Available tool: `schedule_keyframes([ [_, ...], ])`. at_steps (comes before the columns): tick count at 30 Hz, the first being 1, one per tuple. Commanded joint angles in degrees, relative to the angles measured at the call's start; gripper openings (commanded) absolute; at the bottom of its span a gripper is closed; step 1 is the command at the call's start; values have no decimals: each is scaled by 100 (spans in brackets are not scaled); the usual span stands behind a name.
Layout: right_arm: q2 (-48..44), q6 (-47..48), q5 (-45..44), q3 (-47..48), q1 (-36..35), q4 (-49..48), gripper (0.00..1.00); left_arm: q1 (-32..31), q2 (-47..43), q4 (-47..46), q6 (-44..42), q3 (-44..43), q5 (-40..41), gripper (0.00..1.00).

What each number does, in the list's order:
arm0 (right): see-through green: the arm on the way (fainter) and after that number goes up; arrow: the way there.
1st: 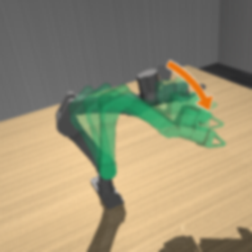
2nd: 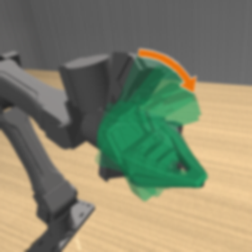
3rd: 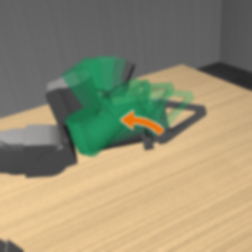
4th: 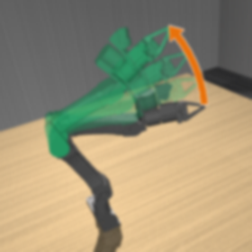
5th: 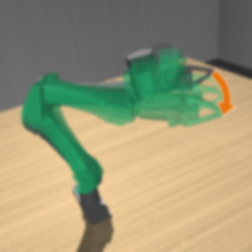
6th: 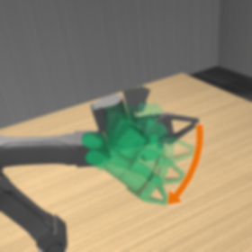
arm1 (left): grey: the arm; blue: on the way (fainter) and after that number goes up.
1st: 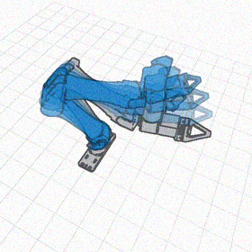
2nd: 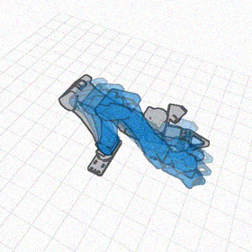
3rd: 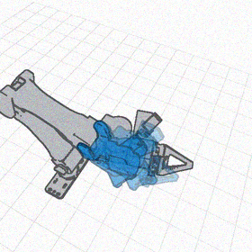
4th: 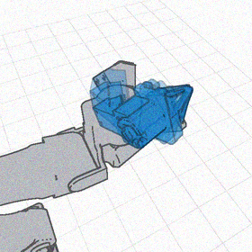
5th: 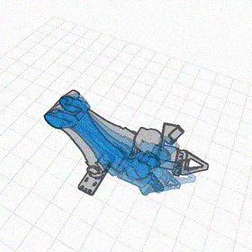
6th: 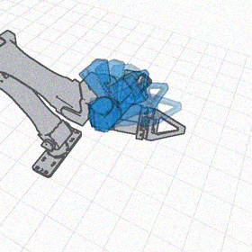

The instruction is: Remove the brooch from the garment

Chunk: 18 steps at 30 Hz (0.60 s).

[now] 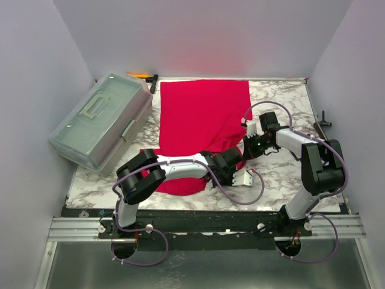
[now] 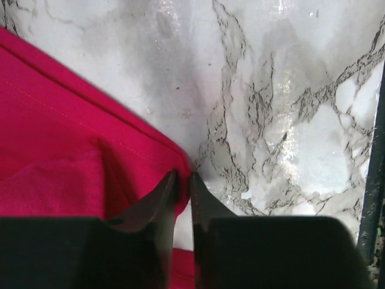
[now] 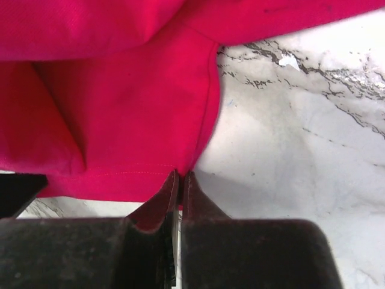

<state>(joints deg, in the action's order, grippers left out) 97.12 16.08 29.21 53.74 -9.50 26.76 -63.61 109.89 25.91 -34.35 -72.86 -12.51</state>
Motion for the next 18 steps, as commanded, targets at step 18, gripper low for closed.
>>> schedule_keyframes([
  [18, -996, 1648, -1510, 873, 1136, 1604, 1, -640, 840, 551, 1110, -2774, -1863, 0],
])
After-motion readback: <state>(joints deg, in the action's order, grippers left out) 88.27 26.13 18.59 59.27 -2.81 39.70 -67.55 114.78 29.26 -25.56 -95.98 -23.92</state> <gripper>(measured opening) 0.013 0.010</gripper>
